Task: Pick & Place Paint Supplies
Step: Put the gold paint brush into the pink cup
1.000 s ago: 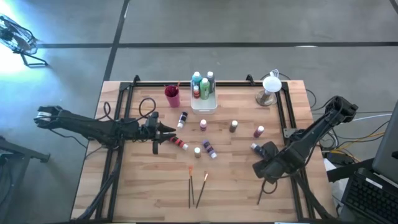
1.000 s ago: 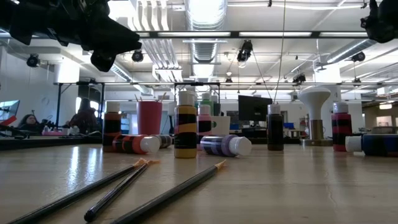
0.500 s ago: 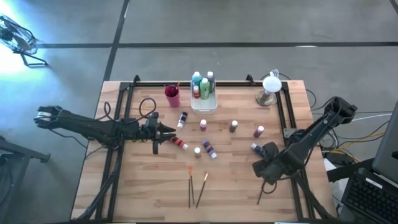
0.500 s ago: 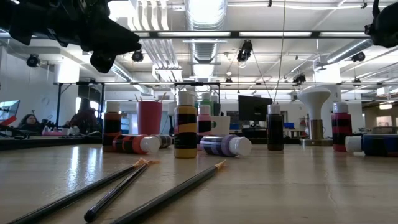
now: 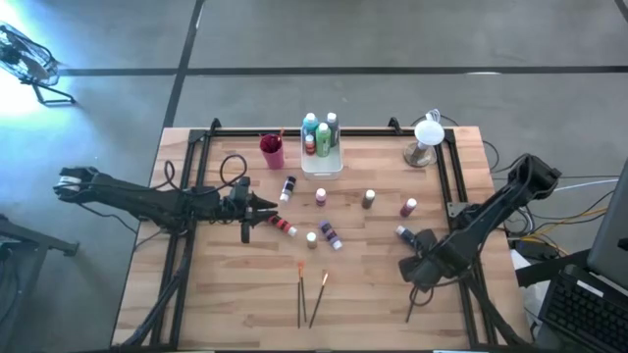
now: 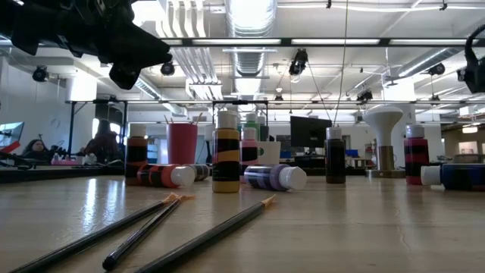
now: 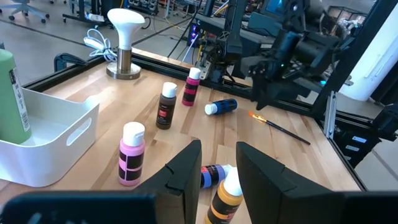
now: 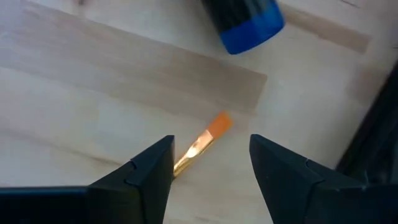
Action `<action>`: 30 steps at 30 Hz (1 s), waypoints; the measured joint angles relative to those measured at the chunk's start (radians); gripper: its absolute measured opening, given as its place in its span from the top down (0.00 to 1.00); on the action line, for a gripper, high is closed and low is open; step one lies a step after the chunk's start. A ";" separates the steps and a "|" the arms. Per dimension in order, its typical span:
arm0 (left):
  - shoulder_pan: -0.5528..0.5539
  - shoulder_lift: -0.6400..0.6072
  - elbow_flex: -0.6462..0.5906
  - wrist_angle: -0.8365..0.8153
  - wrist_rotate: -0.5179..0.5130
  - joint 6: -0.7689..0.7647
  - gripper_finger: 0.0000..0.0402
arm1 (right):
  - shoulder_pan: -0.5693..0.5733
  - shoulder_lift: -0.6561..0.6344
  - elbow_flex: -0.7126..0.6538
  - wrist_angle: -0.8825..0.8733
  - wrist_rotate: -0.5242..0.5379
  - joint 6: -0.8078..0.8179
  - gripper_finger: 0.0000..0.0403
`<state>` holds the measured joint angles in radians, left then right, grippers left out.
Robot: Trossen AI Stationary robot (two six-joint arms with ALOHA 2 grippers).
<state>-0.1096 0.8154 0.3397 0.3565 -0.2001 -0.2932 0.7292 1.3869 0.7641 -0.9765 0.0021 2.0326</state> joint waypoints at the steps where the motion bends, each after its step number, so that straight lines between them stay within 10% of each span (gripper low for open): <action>1: 0.000 0.000 0.000 0.000 0.000 0.000 0.74 | 0.000 0.000 -0.016 0.007 0.000 0.003 0.48; 18: 0.000 0.000 0.000 0.000 0.000 0.000 0.74 | 0.000 0.025 -0.154 0.203 -0.005 0.017 0.60; 30: 0.000 0.000 0.000 0.000 0.000 0.000 0.74 | -0.002 0.028 -0.136 0.226 -0.049 -0.026 0.90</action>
<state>-0.1093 0.8154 0.3397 0.3569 -0.2001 -0.2928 0.7277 1.4147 0.6281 -0.7504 -0.0466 2.0070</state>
